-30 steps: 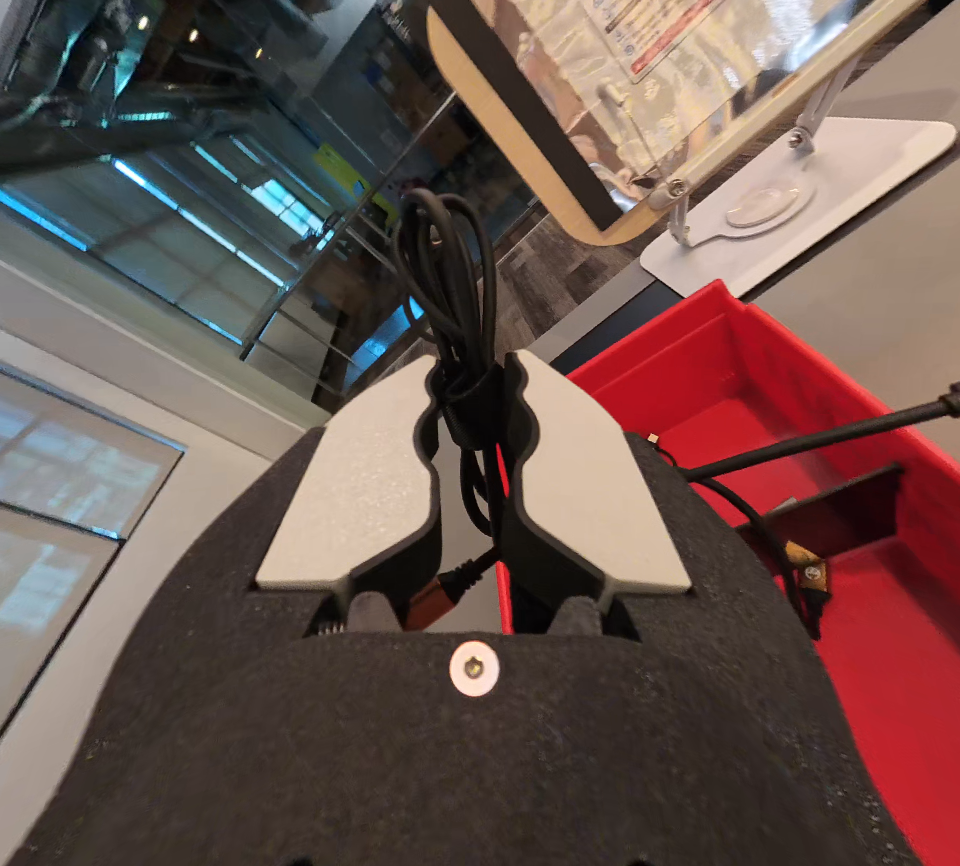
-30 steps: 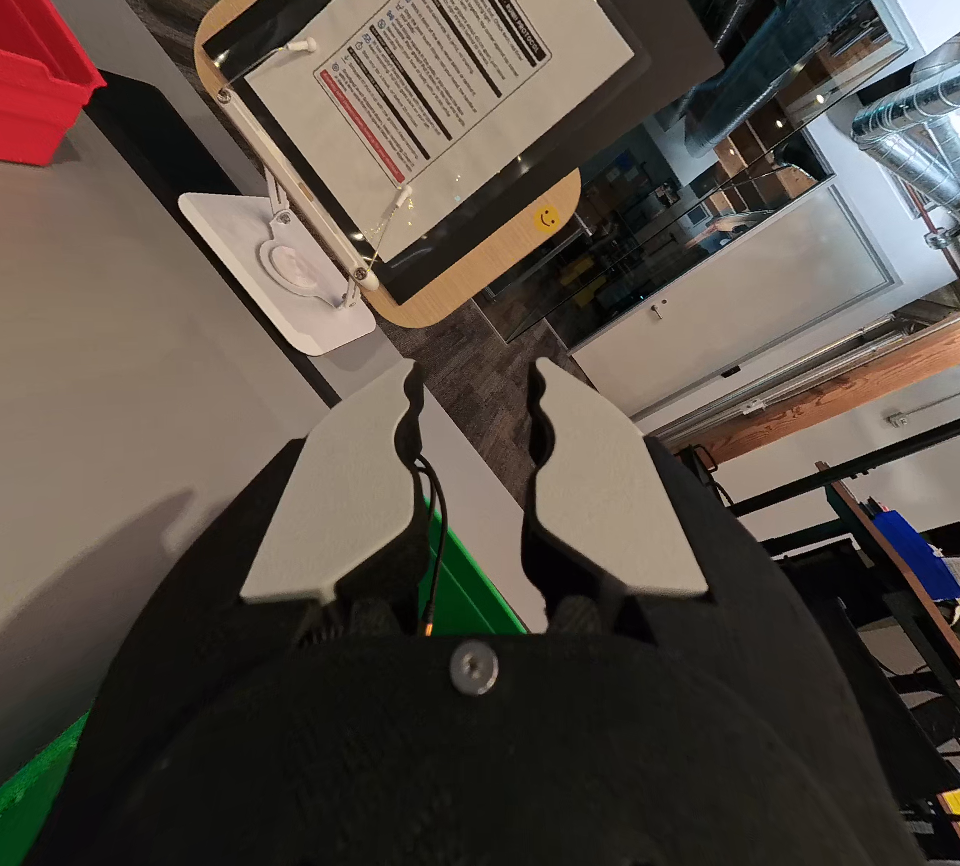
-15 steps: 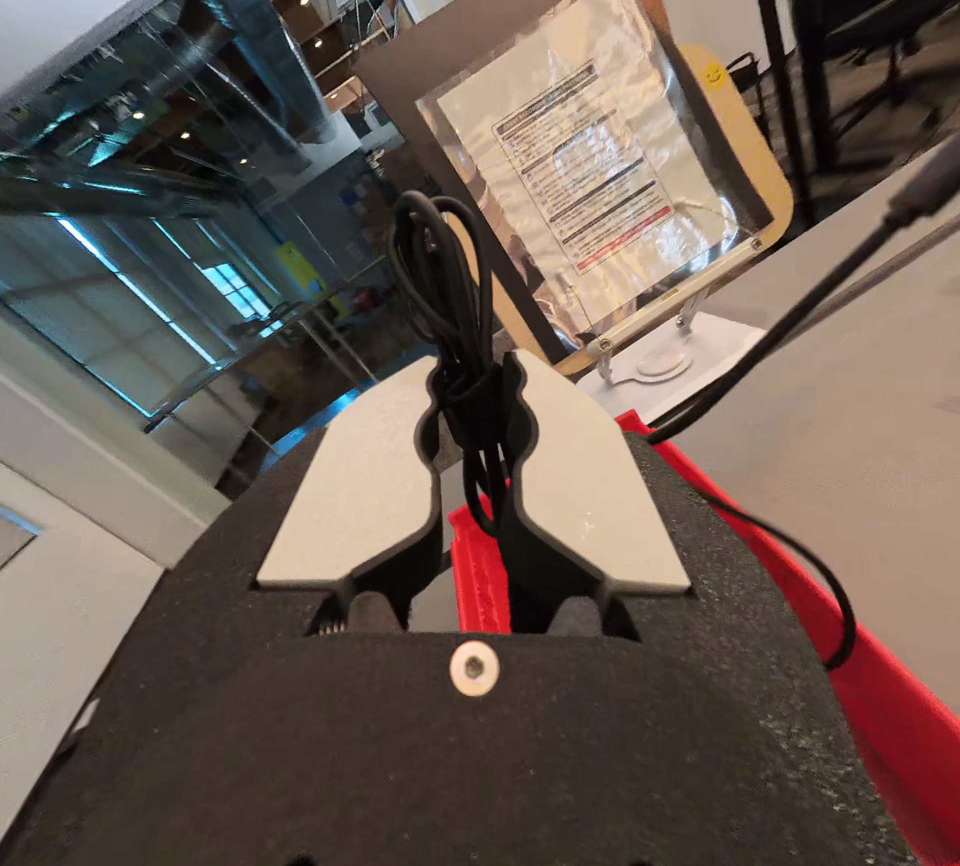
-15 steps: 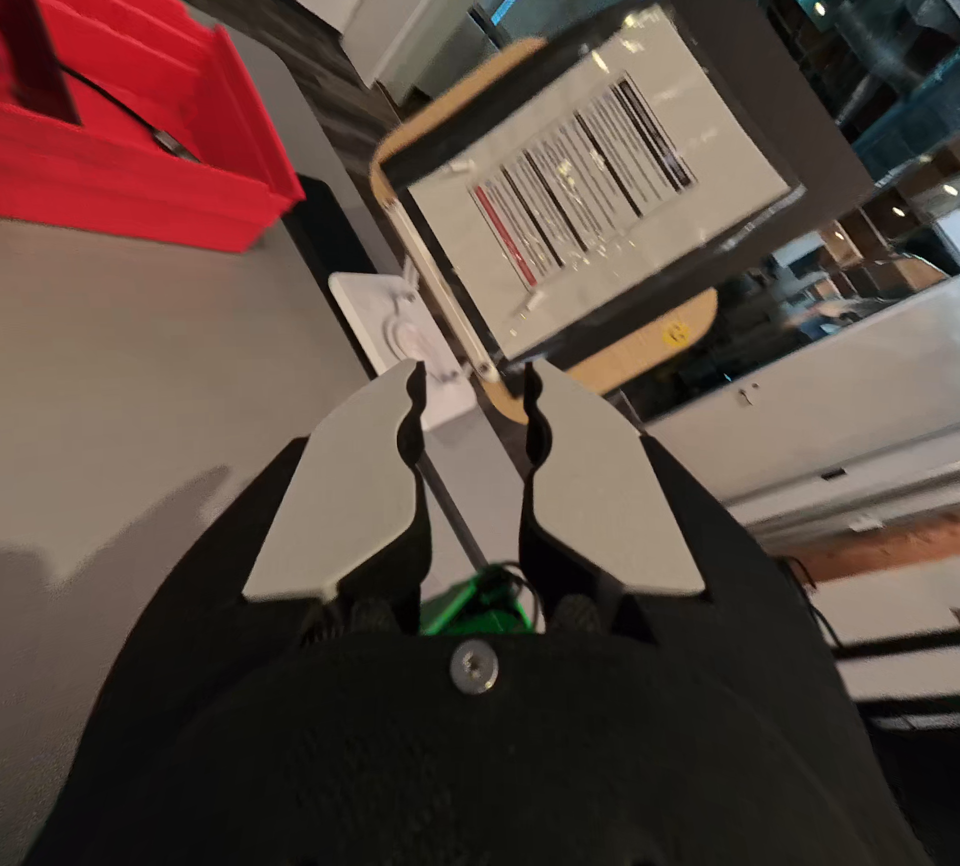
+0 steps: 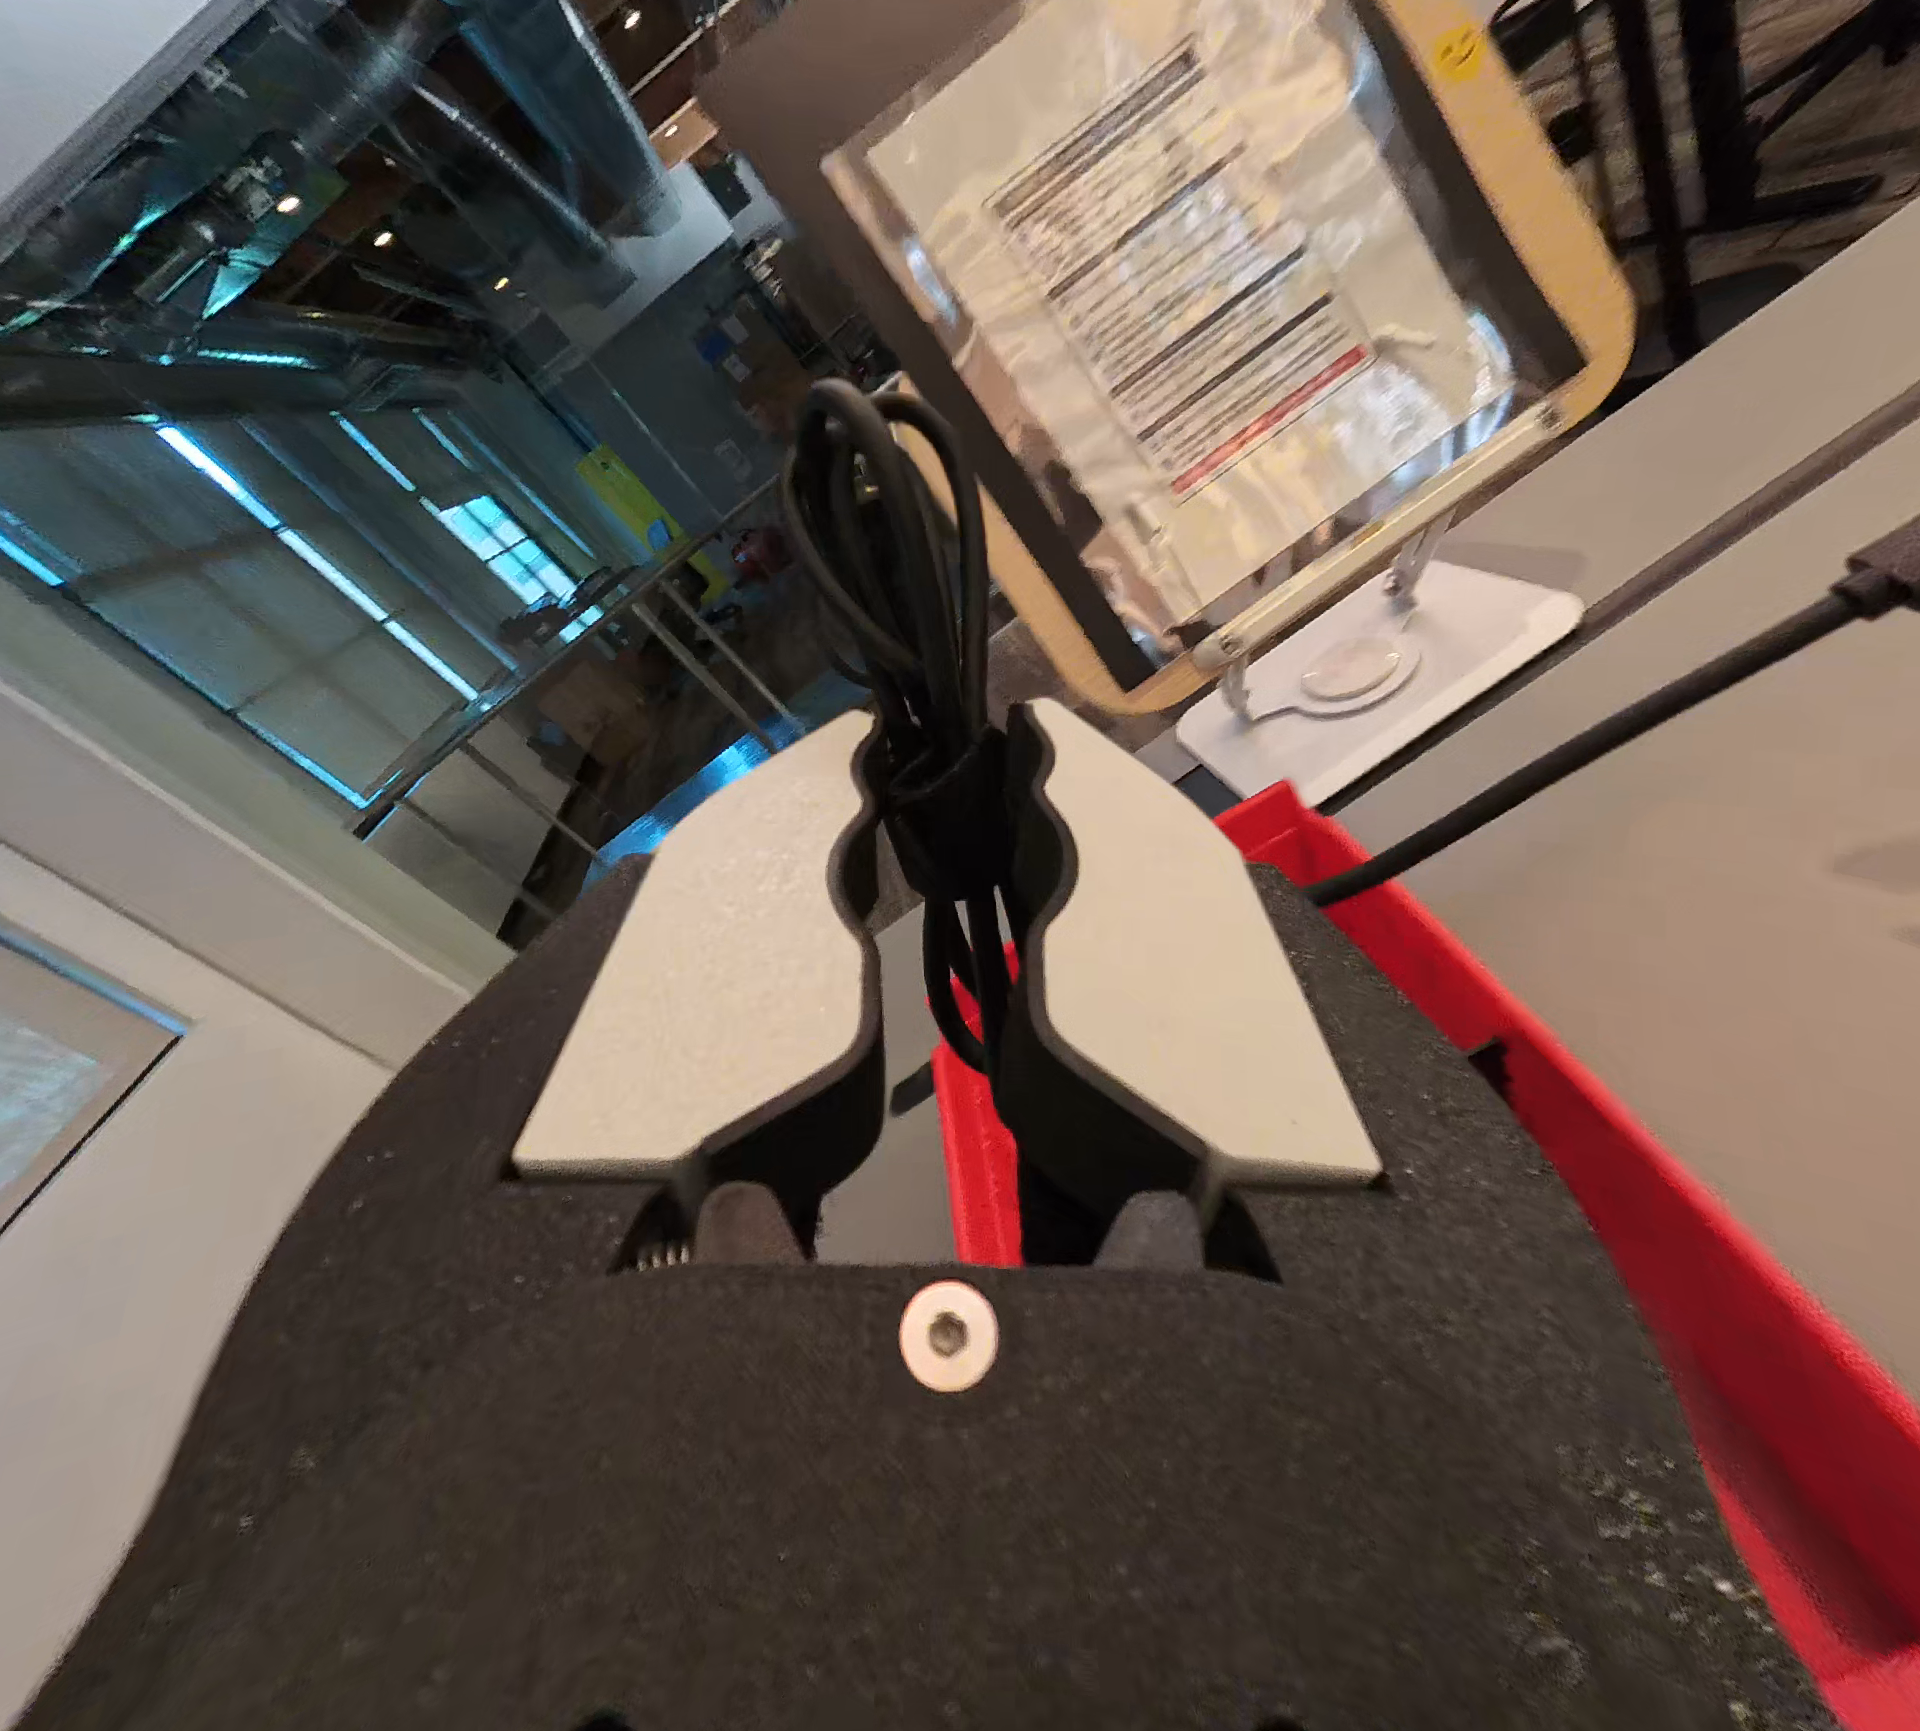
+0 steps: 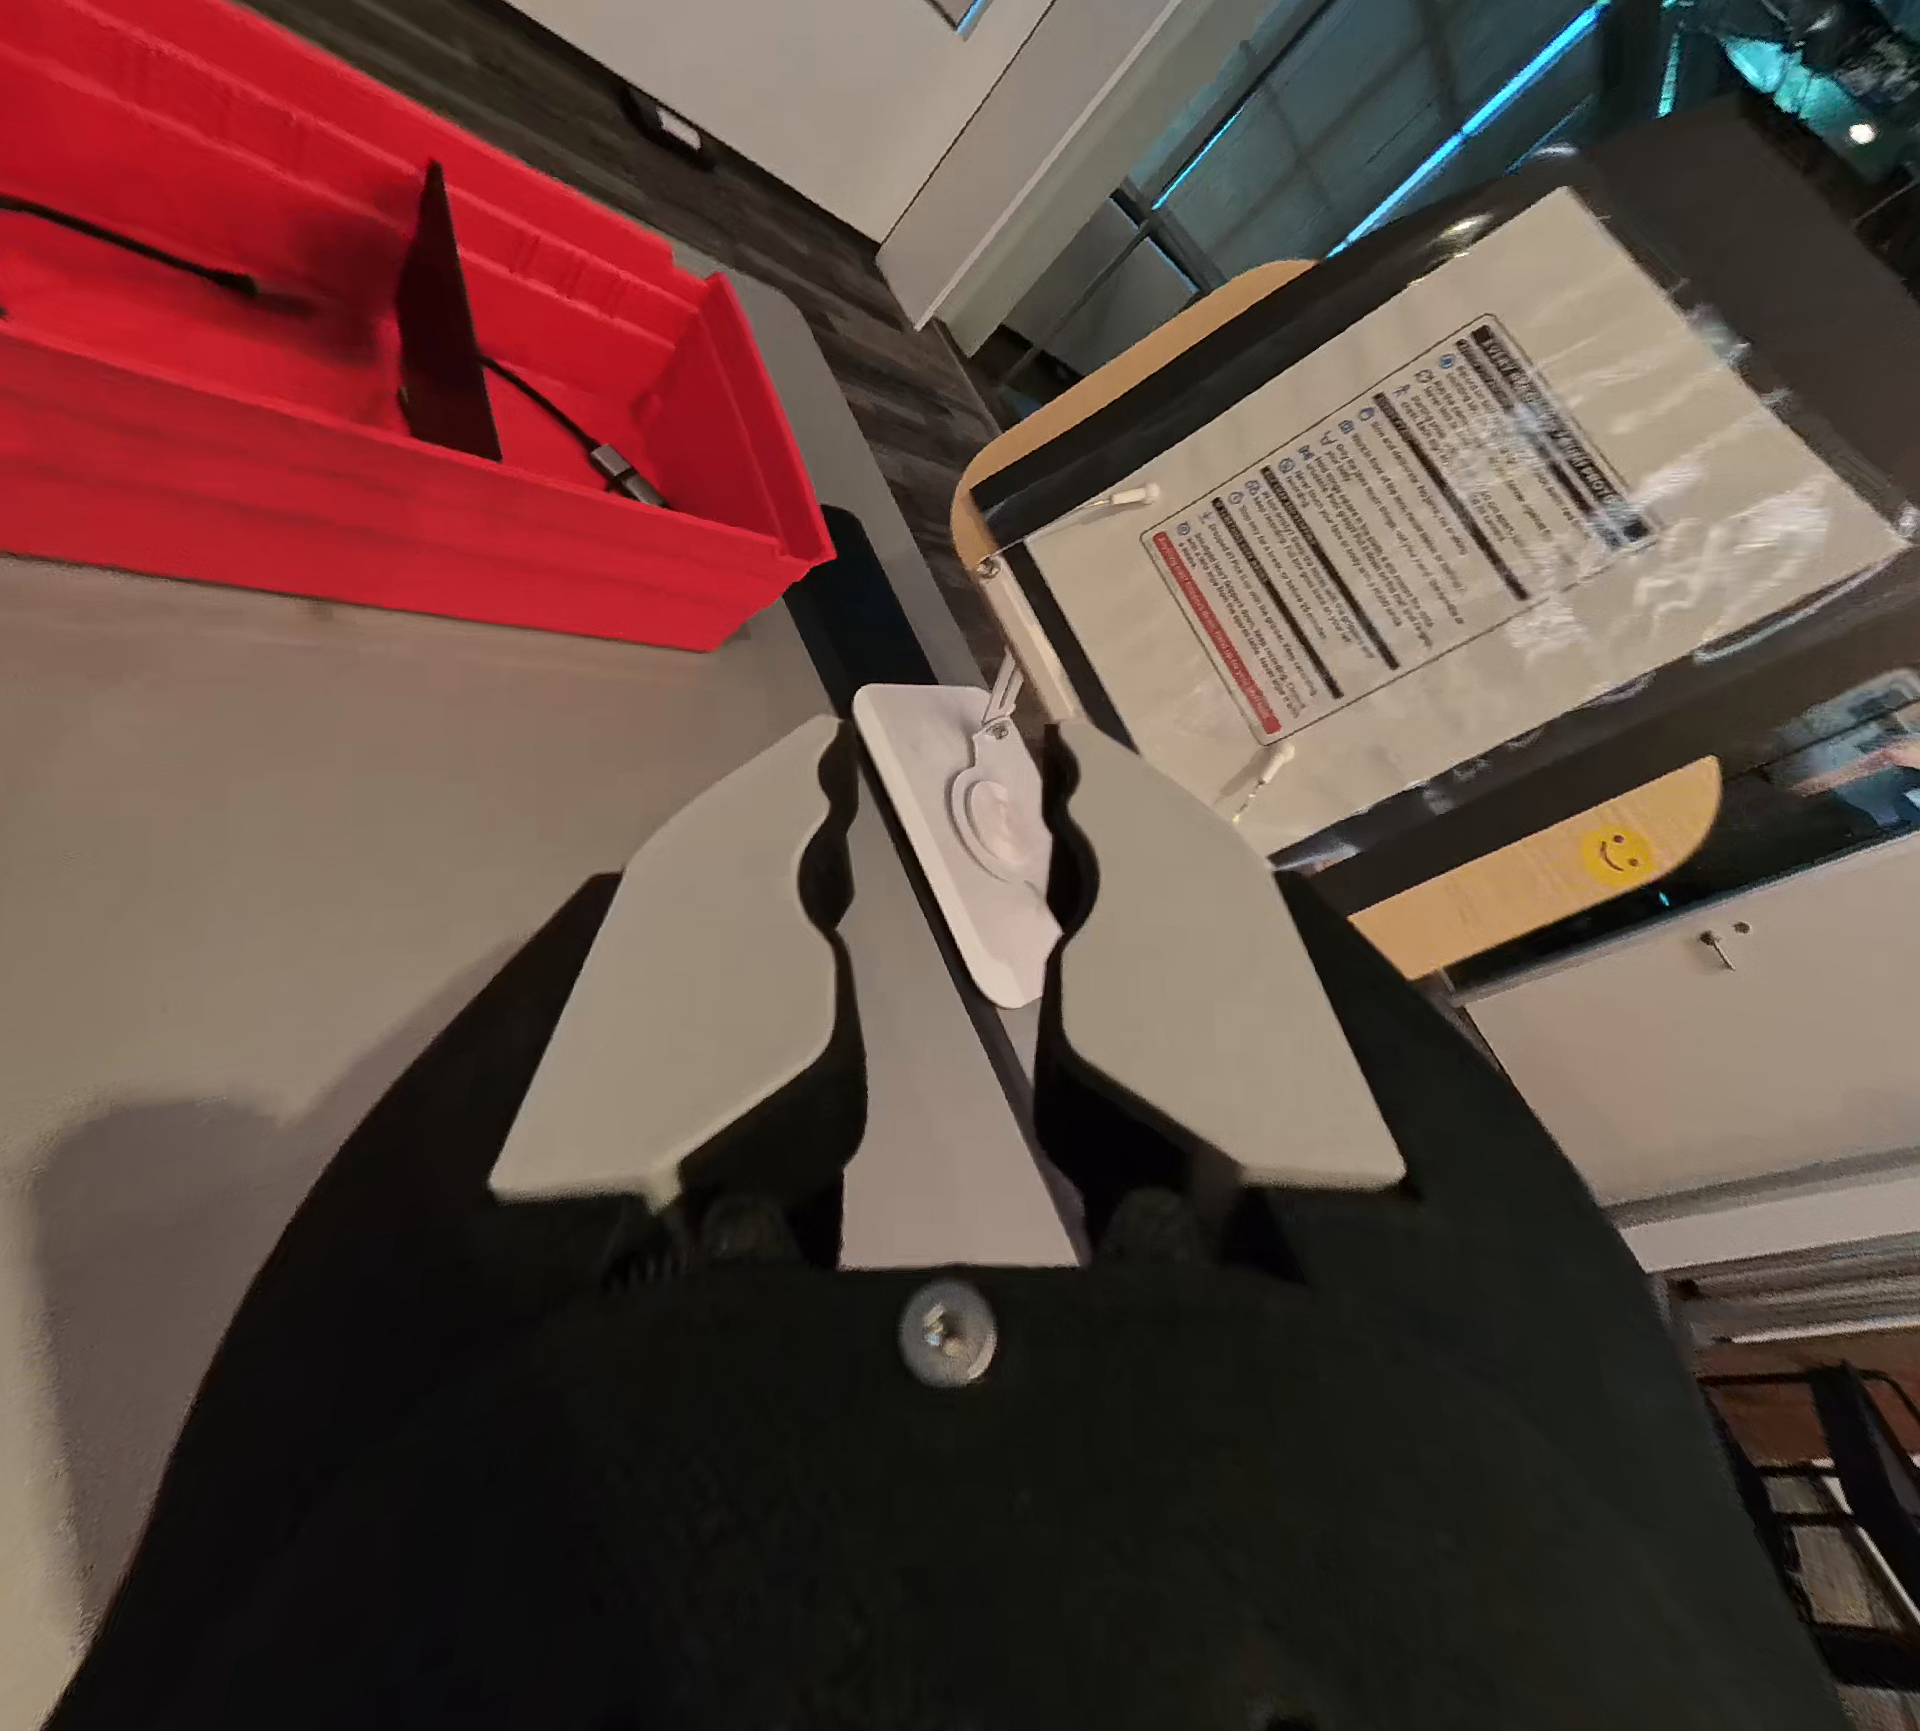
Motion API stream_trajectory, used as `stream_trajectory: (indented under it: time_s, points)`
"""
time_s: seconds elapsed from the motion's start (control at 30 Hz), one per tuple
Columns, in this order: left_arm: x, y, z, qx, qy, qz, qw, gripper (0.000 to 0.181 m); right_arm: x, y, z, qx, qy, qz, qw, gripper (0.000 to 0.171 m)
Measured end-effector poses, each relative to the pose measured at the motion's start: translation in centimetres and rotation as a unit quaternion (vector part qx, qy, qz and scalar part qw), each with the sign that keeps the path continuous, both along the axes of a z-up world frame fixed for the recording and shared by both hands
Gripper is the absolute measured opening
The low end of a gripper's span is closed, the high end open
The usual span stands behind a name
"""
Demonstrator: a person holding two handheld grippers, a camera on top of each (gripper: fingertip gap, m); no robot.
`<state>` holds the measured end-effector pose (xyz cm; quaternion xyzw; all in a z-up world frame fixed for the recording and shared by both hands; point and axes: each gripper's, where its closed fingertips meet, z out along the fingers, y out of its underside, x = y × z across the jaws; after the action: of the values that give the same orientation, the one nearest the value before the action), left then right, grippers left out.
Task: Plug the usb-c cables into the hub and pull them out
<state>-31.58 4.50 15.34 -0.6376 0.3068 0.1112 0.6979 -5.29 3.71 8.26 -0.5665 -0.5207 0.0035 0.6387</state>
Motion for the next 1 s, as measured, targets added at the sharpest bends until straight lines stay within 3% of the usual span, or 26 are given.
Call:
stream_trajectory:
  time_s: [0.03, 0.2, 0.3, 0.37, 0.43, 0.53, 0.67, 0.83, 0.93, 1.0]
  points:
    - [1.0, -0.4, 0.4, 0.0, -0.003, -0.012, 1.0, 0.026, 0.4, -0.1, 0.6, 0.005, 0.01, -0.004, 1.0, 0.035]
    - [8.8, -2.1, 0.0, -0.064, -0.003, -0.101, 0.993, 0.021, 4.6, -0.5, 4.3, 0.032, 0.051, -0.054, 0.997, 0.035]
    - [15.6, -3.7, -4.5, -0.207, 0.02, -0.205, 0.956, 0.022, 8.3, -1.0, 6.3, 0.037, 0.084, -0.09, 0.992, 0.035]
    - [19.5, -3.9, -7.7, -0.27, 0.039, -0.231, 0.934, 0.022, 10.1, -1.5, 7.2, 0.036, 0.105, -0.099, 0.989, 0.035]
    - [22.5, -3.1, -11.3, -0.315, 0.051, -0.211, 0.924, 0.021, 11.5, -1.9, 7.8, 0.039, 0.115, -0.108, 0.987, 0.035]
    - [26.2, -3.1, -18.2, -0.423, 0.073, -0.194, 0.882, 0.021, 12.4, -2.3, 8.3, 0.049, 0.112, -0.123, 0.985, 0.034]
    - [27.3, -2.2, -25.4, -0.466, 0.149, -0.14, 0.861, 0.021, 11.8, -2.7, 8.3, 0.055, 0.098, -0.118, 0.987, 0.035]
    - [26.6, -1.7, -29.4, -0.51, 0.165, -0.095, 0.839, 0.024, 11.1, -2.8, 8.2, 0.057, 0.085, -0.111, 0.988, 0.035]
    - [26.3, -1.4, -30.1, -0.514, 0.171, -0.083, 0.837, 0.028, 11.3, -2.7, 8.0, 0.058, 0.079, -0.116, 0.988, 0.035]
    - [26.0, -0.9, -29.8, -0.499, 0.177, -0.074, 0.845, 0.042, 11.5, -2.7, 8.1, 0.059, 0.08, -0.118, 0.988, 0.035]
